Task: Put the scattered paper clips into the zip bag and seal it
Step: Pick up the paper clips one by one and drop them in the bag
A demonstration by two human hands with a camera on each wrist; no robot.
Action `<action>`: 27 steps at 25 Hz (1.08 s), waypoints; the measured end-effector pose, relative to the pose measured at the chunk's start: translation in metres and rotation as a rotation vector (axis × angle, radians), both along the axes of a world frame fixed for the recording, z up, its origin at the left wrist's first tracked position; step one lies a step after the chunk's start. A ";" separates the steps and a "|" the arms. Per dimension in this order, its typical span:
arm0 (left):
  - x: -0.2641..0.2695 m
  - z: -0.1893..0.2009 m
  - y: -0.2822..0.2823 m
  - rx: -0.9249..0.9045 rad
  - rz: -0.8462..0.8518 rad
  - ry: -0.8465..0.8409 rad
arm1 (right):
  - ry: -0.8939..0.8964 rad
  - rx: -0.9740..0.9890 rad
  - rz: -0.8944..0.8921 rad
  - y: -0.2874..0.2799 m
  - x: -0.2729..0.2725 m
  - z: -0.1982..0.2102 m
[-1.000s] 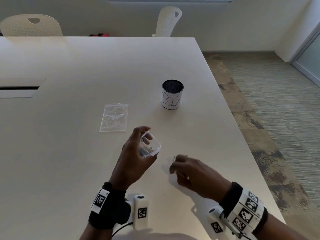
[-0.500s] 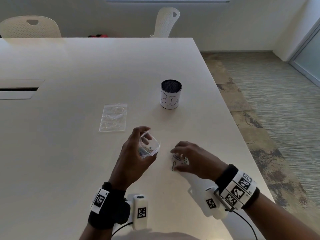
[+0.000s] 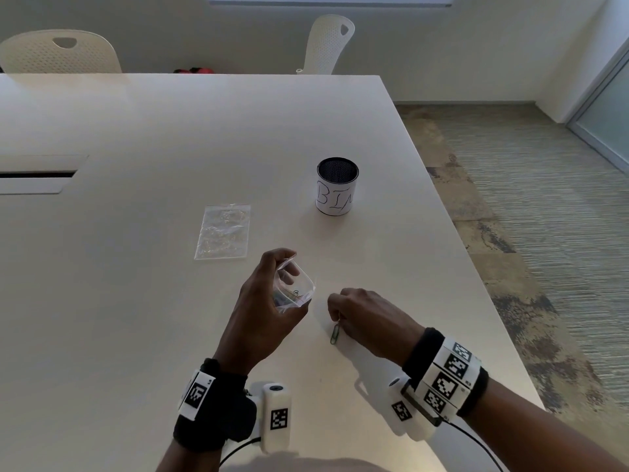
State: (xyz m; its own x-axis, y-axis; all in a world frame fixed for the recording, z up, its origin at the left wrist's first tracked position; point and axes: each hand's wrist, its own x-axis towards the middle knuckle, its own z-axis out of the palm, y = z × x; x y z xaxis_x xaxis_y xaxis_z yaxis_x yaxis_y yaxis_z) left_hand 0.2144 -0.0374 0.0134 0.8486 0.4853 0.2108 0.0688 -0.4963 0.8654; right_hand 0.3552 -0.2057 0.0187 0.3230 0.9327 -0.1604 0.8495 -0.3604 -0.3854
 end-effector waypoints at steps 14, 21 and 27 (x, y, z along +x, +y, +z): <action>0.000 0.000 -0.002 0.023 -0.007 -0.005 | 0.705 0.674 -0.394 0.021 -0.003 0.065; -0.002 0.003 -0.002 0.002 0.028 0.016 | 0.373 0.570 -0.187 0.039 -0.017 0.070; -0.002 -0.001 -0.002 0.016 0.003 -0.009 | 0.364 0.675 -0.293 0.023 -0.005 0.080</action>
